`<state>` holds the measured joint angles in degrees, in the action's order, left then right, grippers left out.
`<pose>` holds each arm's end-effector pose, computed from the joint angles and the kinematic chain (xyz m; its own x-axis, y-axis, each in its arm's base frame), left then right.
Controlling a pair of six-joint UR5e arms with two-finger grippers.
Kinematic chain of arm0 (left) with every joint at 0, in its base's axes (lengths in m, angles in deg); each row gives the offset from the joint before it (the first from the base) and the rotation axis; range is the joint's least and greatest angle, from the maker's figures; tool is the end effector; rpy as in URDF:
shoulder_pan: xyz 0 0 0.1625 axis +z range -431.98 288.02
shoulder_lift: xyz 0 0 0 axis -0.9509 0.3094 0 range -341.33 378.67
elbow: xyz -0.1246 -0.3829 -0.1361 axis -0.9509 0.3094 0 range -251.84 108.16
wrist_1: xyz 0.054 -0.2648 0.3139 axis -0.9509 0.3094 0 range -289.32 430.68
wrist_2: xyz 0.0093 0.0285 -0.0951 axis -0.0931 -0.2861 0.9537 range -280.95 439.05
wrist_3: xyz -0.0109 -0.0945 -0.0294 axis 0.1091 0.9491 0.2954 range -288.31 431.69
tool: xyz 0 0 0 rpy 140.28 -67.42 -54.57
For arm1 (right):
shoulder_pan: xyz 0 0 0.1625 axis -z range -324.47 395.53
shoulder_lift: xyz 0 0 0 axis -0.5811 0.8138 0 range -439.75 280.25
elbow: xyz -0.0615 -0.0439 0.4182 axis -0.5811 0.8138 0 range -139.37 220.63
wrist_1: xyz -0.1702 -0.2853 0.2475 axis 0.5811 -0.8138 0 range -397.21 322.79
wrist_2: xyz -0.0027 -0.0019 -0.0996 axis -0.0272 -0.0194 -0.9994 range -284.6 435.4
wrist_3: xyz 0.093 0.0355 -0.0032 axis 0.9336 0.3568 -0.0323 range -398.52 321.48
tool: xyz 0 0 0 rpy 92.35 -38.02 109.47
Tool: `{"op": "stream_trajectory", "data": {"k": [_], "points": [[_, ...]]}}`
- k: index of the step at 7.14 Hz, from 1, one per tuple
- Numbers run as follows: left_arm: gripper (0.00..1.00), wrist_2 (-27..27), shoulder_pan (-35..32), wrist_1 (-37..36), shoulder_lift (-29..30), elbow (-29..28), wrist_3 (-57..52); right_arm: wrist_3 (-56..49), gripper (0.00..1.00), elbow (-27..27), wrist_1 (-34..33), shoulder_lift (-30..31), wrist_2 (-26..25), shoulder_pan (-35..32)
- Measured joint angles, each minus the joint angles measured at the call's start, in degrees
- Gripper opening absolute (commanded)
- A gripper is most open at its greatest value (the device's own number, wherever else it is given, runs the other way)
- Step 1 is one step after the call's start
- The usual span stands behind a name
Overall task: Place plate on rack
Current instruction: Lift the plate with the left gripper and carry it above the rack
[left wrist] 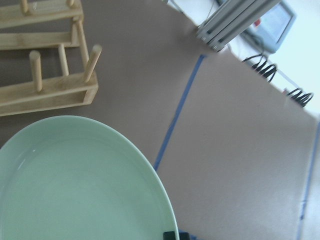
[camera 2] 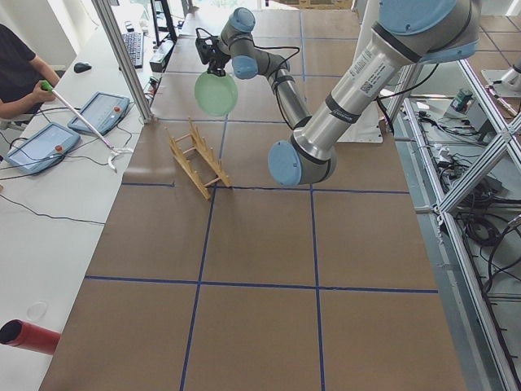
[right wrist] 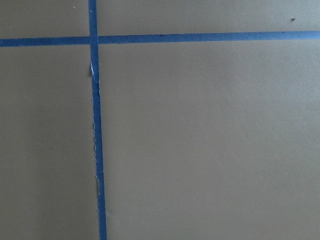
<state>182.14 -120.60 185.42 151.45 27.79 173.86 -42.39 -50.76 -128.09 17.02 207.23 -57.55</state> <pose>0.3430 -0.5569 0.0881 0.0202 -0.3338 -0.9424 0.6029 0.7561 -0.2548 0.0899 -0.4271 0.7059 0.7420 0.0455 0.6688 -0.0034 0.9979 -0.0642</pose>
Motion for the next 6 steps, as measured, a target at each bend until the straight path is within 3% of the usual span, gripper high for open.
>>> {"op": "stream_trajectory", "data": {"k": [3, 6], "points": [[0.0, -0.1, -7.8, 24.1, -6.1, -5.4, 5.1, 0.0, 1.0, 0.1, 0.0, 0.0, 0.0, 0.0], [0.0, -1.2, -10.5, 39.2, -6.6, -16.2, 6.8, 0.0, 1.0, 0.1, 0.0, 0.0, 0.0, 0.0]]}}
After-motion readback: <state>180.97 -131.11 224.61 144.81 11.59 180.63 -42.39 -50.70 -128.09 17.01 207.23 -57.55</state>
